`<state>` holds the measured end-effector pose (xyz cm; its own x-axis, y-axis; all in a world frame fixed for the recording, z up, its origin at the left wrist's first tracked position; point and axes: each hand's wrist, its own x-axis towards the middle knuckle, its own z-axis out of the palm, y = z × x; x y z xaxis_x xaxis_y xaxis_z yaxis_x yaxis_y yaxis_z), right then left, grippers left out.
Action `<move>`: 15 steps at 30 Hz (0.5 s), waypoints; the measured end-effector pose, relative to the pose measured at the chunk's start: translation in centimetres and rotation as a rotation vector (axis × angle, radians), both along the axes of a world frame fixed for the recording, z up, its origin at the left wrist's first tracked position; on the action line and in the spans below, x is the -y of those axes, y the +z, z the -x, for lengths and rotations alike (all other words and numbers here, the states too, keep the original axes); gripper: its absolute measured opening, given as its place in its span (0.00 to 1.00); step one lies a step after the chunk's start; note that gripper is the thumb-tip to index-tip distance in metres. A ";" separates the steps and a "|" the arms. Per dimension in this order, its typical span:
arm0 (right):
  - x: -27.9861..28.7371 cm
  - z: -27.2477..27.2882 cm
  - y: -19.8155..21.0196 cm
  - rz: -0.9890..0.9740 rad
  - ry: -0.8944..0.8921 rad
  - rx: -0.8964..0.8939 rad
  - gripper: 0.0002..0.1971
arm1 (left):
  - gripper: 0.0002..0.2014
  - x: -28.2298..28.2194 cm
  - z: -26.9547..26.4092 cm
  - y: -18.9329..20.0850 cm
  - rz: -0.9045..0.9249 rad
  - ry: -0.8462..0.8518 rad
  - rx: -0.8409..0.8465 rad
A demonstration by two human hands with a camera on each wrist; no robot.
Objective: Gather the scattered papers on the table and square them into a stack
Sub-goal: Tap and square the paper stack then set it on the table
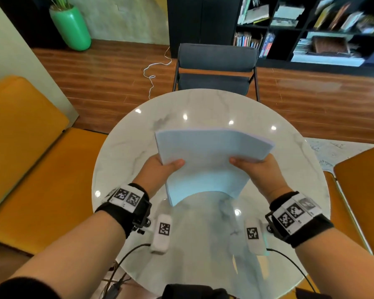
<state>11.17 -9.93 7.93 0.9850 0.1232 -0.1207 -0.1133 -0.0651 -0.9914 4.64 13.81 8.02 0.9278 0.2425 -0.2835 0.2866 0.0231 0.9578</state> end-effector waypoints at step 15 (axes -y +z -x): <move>0.3 1.1 -1.9 0.099 -0.003 -0.107 0.10 | 0.04 0.9 0.7 -2.7 -0.022 0.065 -0.112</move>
<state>10.07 -10.19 6.08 0.9663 0.1023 -0.2362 -0.2182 -0.1614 -0.9625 3.96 12.94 5.29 0.8729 0.3081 -0.3784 0.3905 0.0240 0.9203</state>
